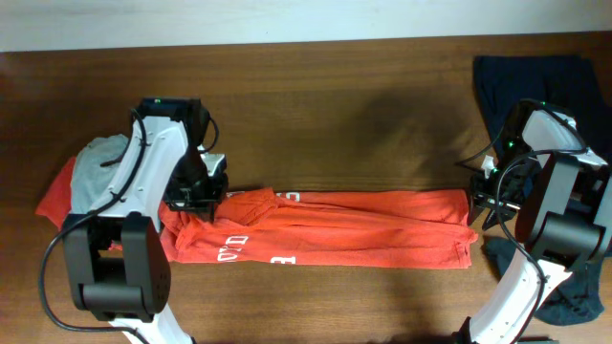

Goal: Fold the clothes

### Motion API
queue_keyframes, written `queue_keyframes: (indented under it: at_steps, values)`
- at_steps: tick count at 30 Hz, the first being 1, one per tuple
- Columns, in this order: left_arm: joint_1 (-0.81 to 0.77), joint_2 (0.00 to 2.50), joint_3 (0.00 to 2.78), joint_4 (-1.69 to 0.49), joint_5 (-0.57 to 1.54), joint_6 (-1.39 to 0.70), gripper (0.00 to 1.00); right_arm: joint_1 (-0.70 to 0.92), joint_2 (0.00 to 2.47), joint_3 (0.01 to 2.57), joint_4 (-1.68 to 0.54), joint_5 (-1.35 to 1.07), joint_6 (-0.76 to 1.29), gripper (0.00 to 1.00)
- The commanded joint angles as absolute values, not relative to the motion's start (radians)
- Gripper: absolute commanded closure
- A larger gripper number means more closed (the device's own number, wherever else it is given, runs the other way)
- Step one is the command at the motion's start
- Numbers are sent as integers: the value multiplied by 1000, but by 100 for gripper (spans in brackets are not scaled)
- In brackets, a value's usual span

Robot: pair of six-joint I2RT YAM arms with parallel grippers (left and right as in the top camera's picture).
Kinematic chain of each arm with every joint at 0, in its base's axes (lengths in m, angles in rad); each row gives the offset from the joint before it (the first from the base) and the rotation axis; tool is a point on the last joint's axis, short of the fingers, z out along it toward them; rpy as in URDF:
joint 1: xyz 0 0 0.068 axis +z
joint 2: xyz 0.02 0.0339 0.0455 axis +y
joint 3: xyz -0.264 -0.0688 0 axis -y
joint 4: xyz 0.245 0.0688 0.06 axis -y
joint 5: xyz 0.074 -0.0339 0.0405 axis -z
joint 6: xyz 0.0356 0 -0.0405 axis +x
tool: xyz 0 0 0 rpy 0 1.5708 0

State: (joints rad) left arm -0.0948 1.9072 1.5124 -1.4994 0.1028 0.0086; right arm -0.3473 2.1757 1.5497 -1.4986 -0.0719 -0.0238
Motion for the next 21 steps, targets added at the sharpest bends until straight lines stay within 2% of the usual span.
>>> queue_keyframes:
  at_steps: [1,7,9,21]
  values:
    - [-89,1889,1479,-1441,43,-16,100,-355,2153,1542,-1503,-78,-18,66]
    - [-89,1889,1476,-1438,48,-15,96,-355,2153,1542,-1502,-78,-18,66]
    - [-89,1889,1476,-1458,71,-15,84,-355,2153,1542,-1502,-78,-18,66]
    - [-89,1889,1476,-1474,71,-15,85,-355,2153,1542,-1501,-78,-19,66]
